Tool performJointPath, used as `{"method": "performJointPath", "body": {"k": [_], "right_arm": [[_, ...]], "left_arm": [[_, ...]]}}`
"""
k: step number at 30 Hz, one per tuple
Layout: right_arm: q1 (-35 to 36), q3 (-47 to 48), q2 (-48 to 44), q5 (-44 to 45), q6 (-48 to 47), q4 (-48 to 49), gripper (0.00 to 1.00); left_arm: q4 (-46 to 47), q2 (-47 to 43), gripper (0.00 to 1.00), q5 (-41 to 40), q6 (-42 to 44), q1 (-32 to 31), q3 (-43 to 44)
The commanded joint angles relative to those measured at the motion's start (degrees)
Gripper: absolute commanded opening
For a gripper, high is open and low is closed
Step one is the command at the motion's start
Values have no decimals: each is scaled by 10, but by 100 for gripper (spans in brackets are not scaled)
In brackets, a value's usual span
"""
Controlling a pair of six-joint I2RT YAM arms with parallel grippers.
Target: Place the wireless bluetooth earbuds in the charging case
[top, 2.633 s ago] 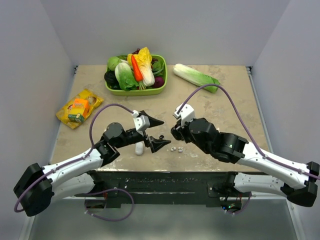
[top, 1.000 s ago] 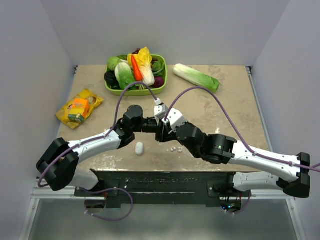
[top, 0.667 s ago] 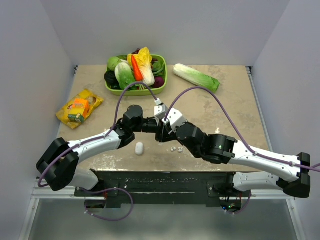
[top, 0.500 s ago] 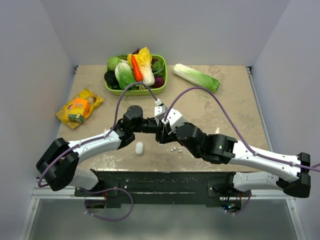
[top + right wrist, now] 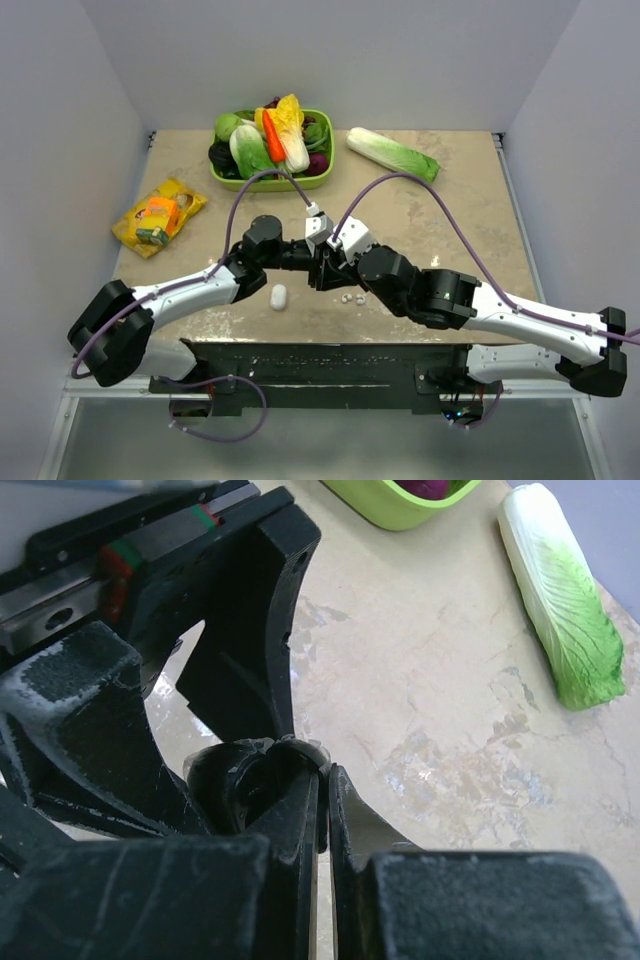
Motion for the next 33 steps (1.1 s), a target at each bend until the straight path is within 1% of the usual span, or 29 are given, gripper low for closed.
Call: {"method": "performJointPath", "body": {"k": [1,3,4,6,7,10,12,13,14,17,19,20,21,24,25,26,27,29,30,31,33], "right_arm": [[4,26,-12,1,8,19,0],[4,26,-12,-2,8,19,0],[4,26,-11,-2,9,19,0],[4,26,-10,-4,8,19,0],[4,27,-8,-4,9,19,0],[4,27,-5,-7,8,19,0],[4,27,-5,-8,7,17,0],[4,27,-5,-9,7,17,0],[4,27,-5,-9,7,17,0],[4,27,-12,-9,13,17,0],[4,27,-18,-8,23,24,1],[4,26,-25,-7,26,26,4],[4,26,-27,-6,38,31,16],[4,27,-40,-7,55,31,35],[4,28,-43,-4,61,31,46],[4,29,-47,5,66,31,51],[3,30,-53,10,75,32,60],[3,34,-57,27,84,32,64],[3,36,-60,34,95,33,68],[2,36,-70,39,99,35,69],[-1,29,-87,60,119,52,71]], "left_arm": [[25,-17,48,-1,10,-1,-7],[29,-17,43,0,7,-1,-6],[29,-16,37,0,7,-1,-4],[28,-16,31,2,7,-1,0],[29,-14,24,3,8,-1,1],[30,-9,13,7,7,-1,4],[35,-8,10,8,6,-1,2],[36,-6,3,9,5,-1,1],[38,-5,0,8,5,-1,0],[55,-5,0,7,-4,-1,-12],[85,-7,0,-3,-15,-1,-23],[102,-10,0,-6,-28,-1,-41],[147,-14,0,-13,-37,-2,-51],[199,-26,0,-46,-48,-8,-85],[208,-28,0,-60,-51,-8,-91],[220,-33,0,-68,-53,-9,-104],[239,-37,0,-74,-54,-9,-110],[273,-45,0,-93,-66,-9,-136],[306,-50,0,-102,-68,-9,-145],[323,-52,0,-117,-70,-10,-164],[390,-61,0,-136,-75,-10,-188]]}}
